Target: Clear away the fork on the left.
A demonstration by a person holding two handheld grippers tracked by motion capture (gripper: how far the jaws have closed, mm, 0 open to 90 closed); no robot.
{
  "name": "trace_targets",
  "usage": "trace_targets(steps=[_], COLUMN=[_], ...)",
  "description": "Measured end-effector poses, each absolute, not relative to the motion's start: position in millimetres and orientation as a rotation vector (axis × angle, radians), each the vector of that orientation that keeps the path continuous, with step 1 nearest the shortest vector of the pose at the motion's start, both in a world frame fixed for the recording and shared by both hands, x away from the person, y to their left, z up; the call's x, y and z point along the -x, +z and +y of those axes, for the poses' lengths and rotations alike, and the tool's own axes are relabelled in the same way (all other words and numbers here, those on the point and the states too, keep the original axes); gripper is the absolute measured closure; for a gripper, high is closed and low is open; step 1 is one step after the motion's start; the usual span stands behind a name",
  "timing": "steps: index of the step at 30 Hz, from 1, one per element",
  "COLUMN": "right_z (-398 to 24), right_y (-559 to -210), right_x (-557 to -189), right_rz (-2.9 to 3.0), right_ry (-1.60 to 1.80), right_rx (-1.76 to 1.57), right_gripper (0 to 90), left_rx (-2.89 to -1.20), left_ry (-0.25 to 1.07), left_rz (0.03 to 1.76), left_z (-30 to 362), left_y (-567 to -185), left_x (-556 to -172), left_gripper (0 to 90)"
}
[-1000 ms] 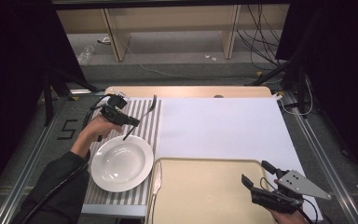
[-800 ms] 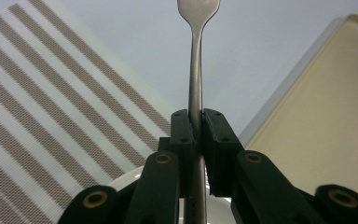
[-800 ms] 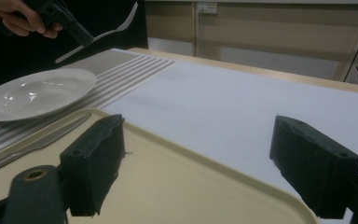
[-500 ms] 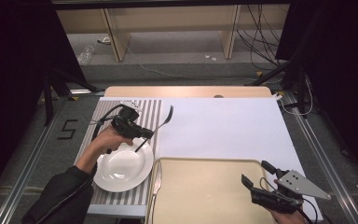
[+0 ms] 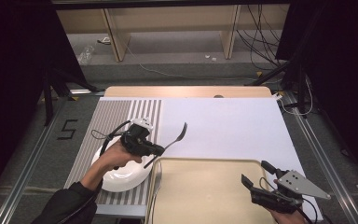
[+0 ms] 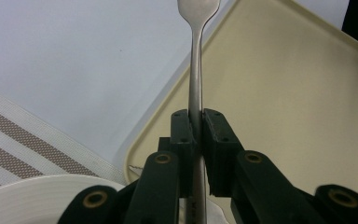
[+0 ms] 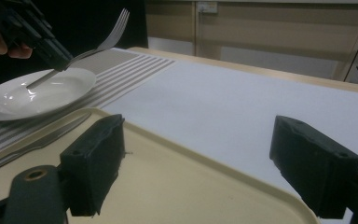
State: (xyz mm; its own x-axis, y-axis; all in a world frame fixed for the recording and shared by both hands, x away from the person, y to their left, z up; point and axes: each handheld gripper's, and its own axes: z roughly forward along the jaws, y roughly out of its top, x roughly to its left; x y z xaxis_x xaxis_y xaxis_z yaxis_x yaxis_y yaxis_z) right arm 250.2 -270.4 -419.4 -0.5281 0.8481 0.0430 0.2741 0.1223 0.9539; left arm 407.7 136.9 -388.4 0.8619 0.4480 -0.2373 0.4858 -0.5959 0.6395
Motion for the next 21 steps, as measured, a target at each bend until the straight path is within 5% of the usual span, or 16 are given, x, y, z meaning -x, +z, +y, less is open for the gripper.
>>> trace_targets(steps=[21], right_z=[-270], right_y=[-418], right_x=[-249], right_rz=[1.878], right_ry=[1.422], right_rx=[-1.075], right_gripper=[19.0], left_rx=[-2.337], left_ry=[-0.163], left_rz=[0.627], left_z=[119], left_y=[-412], left_x=[-362], left_gripper=[82.9])
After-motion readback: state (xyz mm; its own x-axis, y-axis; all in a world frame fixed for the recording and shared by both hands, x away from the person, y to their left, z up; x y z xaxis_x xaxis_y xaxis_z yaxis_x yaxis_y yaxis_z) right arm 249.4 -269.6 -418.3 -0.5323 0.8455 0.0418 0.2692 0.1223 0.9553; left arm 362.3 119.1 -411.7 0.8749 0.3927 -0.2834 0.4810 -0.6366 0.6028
